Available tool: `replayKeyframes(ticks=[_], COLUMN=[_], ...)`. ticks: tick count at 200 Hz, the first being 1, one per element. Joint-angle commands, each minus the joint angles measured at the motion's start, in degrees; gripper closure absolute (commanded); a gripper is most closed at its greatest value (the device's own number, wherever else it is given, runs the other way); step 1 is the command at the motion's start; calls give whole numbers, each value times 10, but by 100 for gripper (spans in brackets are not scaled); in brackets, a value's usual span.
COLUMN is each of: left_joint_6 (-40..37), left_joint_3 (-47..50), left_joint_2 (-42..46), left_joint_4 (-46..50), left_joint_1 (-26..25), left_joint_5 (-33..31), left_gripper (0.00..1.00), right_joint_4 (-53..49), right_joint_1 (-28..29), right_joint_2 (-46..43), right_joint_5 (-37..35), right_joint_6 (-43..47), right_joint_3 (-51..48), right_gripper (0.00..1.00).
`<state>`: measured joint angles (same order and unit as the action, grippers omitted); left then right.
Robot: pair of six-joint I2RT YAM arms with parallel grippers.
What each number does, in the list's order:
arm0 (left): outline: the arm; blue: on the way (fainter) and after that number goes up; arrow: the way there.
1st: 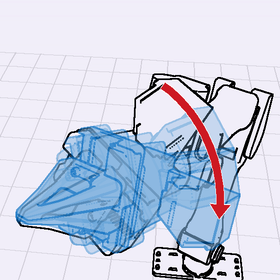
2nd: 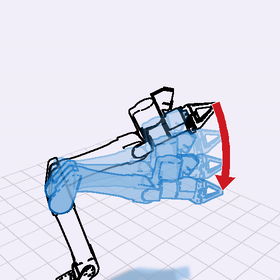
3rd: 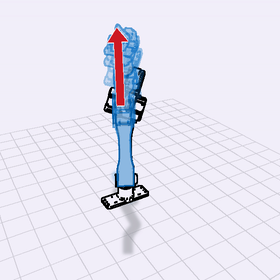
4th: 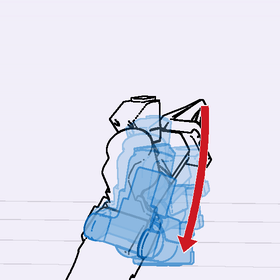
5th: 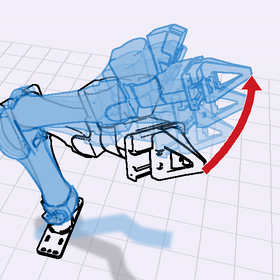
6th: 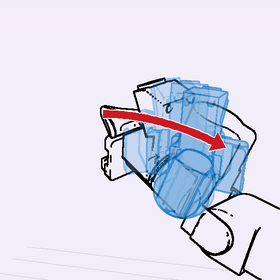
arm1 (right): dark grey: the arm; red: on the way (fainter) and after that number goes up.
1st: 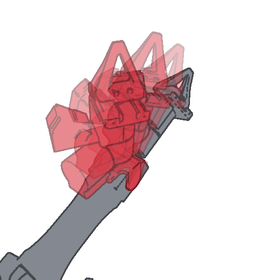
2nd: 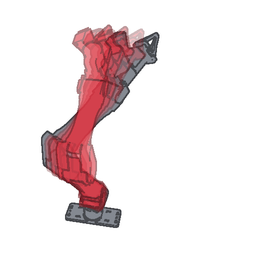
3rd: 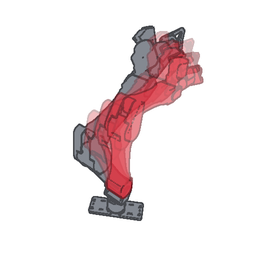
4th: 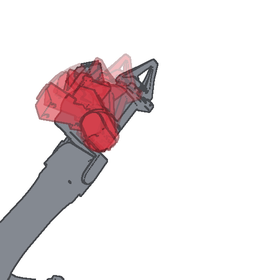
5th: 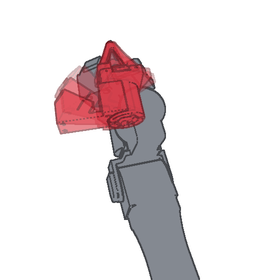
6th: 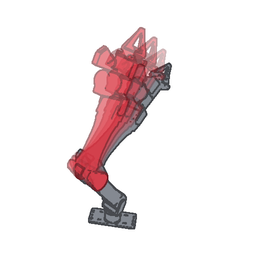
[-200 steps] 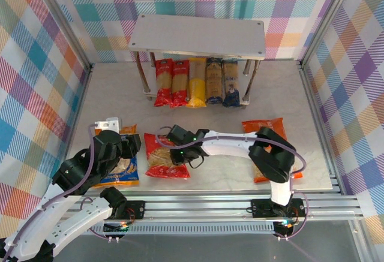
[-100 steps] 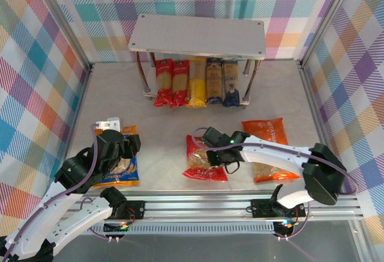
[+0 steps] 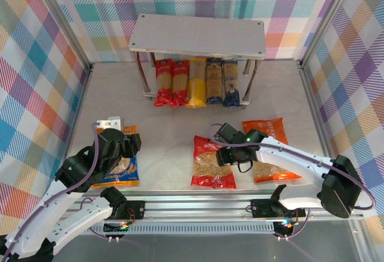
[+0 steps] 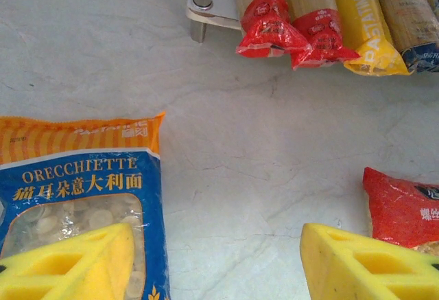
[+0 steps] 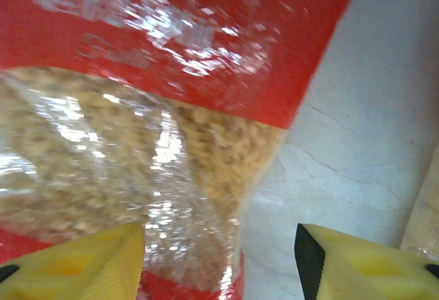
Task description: Place and organize the pasta boxes and bags onto the shelf
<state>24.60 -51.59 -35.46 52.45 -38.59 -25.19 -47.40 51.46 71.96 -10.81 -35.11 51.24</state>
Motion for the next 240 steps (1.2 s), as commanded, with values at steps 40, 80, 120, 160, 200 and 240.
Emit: replayKeyframes(ticks=[40, 80, 120, 160, 200, 240], left_joint_6=[-14, -38, -48, -55, -57, -57], left_joint_3=[-31, -70, -83, -101, -100, -101], left_joint_2=[1, 17, 50, 58, 59, 64], left_joint_4=[0, -39, -112, -118, -113, -110], left_joint_1=[-7, -6, -7, -6, -6, -6], left_joint_5=[-24, -12, 29, 33, 31, 31], left_gripper=[34, 32, 31, 30, 30, 30], right_joint_4=[155, 214, 213, 183, 119, 62], right_joint_1=[113, 147, 164, 169, 179, 191], right_joint_2=[121, 301, 452, 574, 680, 760], right_joint_5=[138, 180, 209, 223, 194, 165], right_joint_6=[28, 28, 22, 9, -12, -24], right_joint_3=[161, 289, 438, 582, 719, 830], right_gripper=[13, 12, 10, 9, 9, 9])
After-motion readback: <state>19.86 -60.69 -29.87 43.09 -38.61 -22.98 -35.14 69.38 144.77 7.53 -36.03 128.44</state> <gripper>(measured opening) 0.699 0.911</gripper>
